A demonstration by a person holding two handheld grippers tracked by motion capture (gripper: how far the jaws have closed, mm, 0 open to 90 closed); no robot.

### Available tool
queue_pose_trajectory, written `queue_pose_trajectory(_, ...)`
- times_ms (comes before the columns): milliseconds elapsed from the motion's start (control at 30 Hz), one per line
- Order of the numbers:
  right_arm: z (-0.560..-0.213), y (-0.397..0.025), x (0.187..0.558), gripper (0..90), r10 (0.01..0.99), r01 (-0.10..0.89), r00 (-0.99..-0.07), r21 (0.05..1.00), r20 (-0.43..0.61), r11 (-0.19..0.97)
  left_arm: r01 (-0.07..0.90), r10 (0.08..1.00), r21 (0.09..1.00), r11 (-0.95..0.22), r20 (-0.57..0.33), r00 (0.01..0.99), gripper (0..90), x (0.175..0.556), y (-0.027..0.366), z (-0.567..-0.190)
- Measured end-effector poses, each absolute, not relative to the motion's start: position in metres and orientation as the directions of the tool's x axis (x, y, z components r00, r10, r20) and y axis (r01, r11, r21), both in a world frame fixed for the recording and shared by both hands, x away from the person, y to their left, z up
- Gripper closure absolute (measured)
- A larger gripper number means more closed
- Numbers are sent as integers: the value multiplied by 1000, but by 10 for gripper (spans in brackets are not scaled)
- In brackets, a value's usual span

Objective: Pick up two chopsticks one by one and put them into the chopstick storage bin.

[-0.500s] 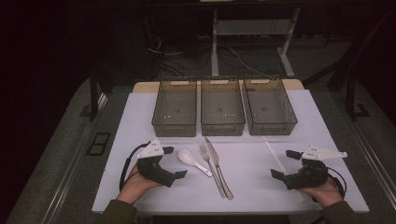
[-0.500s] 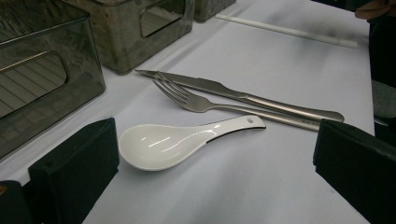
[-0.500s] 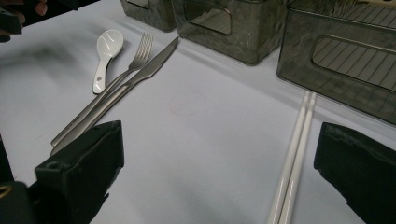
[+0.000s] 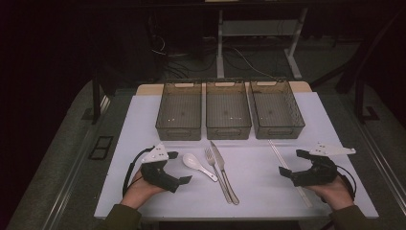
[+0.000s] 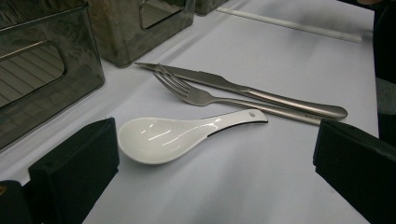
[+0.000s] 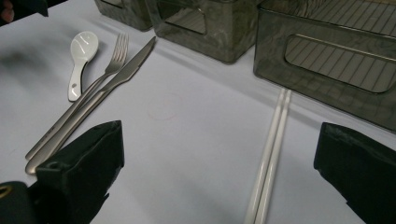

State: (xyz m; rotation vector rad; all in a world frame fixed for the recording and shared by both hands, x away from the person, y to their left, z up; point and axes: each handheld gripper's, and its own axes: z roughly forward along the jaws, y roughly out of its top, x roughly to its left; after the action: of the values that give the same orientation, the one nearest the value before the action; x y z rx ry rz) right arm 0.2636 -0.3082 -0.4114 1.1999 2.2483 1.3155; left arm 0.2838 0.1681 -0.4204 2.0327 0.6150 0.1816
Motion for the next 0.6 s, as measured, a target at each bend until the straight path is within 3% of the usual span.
queue_pose_trajectory(367, -414, -306, 286, 159, 802, 566, -576, 784, 156, 254, 345, 489, 845, -408, -117, 864, 0, 283, 169, -422)
queue_pose_trajectory(600, -415, -303, 302, 329, 812, 601, -560, 756, 166, 260, 345, 493, 843, -412, -112, 863, 0, 283, 169, -422)
